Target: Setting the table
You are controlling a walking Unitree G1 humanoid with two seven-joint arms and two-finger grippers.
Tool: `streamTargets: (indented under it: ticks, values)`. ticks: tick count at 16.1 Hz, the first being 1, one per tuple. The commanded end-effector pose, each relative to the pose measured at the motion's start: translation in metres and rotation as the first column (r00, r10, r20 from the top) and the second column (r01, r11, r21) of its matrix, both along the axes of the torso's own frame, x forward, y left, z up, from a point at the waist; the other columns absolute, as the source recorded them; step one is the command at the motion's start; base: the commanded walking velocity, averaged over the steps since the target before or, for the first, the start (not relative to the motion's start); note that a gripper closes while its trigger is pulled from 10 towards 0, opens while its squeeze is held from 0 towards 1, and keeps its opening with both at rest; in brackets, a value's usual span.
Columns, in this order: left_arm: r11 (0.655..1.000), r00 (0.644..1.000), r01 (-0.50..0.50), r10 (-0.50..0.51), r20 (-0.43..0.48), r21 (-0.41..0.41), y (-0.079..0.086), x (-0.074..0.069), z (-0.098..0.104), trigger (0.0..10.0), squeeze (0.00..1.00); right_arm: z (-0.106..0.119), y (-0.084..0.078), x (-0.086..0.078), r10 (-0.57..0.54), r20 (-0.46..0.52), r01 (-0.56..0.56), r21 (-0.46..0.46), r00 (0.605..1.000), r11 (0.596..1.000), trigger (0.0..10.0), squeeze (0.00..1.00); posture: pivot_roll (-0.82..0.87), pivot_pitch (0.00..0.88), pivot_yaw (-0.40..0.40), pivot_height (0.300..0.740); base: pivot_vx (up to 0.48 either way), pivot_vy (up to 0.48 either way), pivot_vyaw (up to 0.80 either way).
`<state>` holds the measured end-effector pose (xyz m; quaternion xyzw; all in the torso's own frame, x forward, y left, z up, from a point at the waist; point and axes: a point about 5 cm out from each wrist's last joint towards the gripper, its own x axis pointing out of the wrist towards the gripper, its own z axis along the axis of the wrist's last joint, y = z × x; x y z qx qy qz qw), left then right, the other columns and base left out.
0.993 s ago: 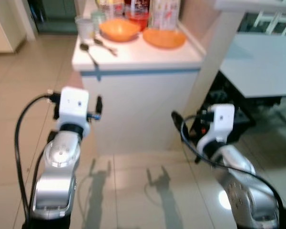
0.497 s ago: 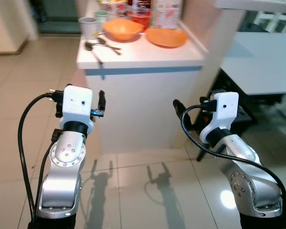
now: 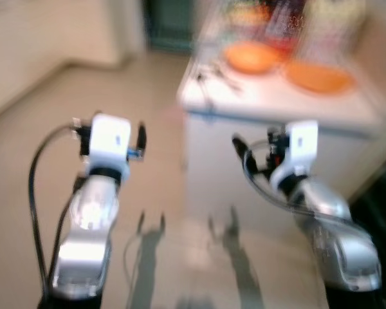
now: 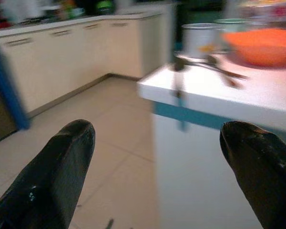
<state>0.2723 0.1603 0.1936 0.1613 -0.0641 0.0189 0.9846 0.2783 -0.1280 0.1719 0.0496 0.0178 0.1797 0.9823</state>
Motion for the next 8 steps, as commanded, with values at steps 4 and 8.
streamTargets:
  ticks: [4, 8]
  values:
    - [1.0, 1.0, -0.015, 0.015, -0.002, 0.007, 0.007, -0.0007, 0.0007, 10.0, 0.0, 0.007, 0.0035, 0.0057, 0.007, 0.02, -0.007, 0.01, 1.0, 1.0, 10.0, 0.0, 0.06, 0.0, -0.054, 0.74, 0.469, 0.0, 0.51]
    - [1.0, 1.0, 0.0, 0.0, -0.012, 0.004, 0.0052, -0.0017, -0.0016, 10.0, 0.0, 0.0119, -0.0006, 0.0082, 0.002, 0.015, -0.002, 0.006, 1.0, 1.0, 10.0, 0.0, 0.06, 0.0, -0.059, 0.74, 0.469, 0.0, 0.0]
